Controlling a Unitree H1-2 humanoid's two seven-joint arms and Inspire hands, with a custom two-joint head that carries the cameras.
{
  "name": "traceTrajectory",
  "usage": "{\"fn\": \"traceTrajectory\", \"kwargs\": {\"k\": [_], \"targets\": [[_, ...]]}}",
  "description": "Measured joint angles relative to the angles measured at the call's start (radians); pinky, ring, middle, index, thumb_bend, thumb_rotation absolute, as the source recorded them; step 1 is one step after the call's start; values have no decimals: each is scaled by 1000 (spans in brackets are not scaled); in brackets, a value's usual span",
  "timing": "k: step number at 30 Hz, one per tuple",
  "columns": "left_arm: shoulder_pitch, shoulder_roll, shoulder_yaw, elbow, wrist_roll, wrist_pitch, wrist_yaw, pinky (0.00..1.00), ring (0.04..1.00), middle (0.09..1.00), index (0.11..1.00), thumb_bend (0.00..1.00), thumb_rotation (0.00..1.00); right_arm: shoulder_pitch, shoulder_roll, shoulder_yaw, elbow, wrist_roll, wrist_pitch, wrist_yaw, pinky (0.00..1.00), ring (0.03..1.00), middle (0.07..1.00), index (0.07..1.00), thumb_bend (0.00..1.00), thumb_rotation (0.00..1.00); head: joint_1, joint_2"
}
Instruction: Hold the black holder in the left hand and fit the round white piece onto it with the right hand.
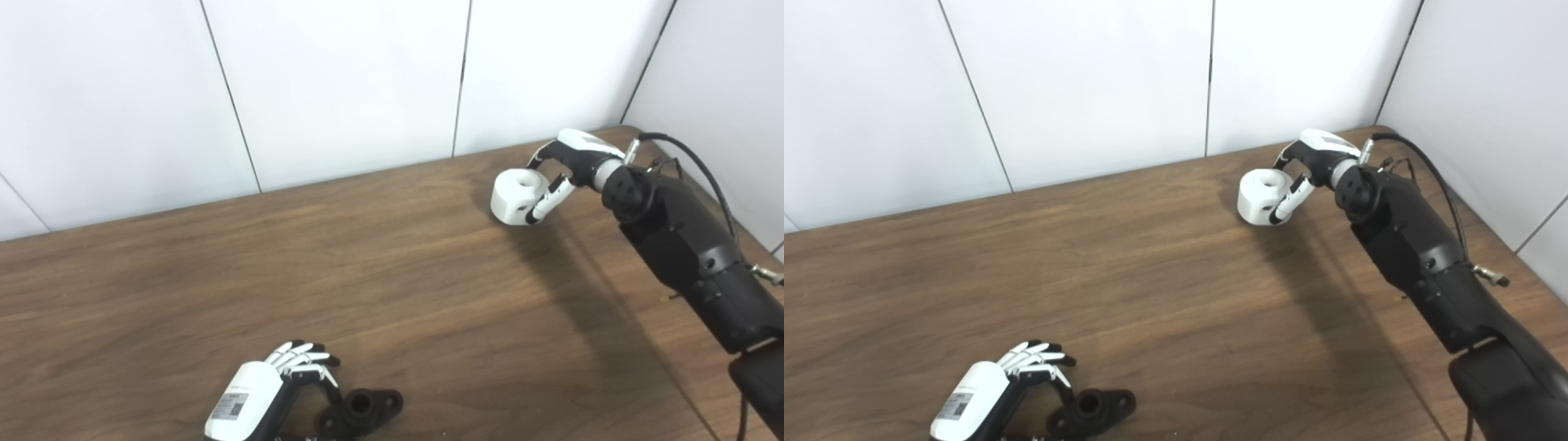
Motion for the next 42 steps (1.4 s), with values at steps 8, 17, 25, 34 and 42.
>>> {"fn": "traceTrajectory", "kwargs": {"k": [8,17,25,34,42], "targets": [[0,0,1,-1,1,0,-1,884,845,767,485,520,45,16,0,-12,1,2,-47,-67,977,921,805,494,541,138,0,0],[0,0,3,-2,3,0,-2,881,845,767,485,520,45,37,2,-19,13,-15,-126,-165,1000,920,795,487,523,132,3,9],[-1,-1,2,-1,6,0,-3,896,851,770,485,520,45,37,1,-18,19,-24,-152,-171,1000,913,785,487,523,134,15,14],[-4,-8,-2,0,12,2,-5,892,852,771,485,520,46,62,-35,-5,-103,-40,-111,-54,1000,926,804,486,524,138,97,49],[-10,-35,-18,3,25,29,-12,913,870,789,486,520,47,145,-68,-73,-371,-31,-56,24,1000,914,798,486,524,143,160,72]]}}
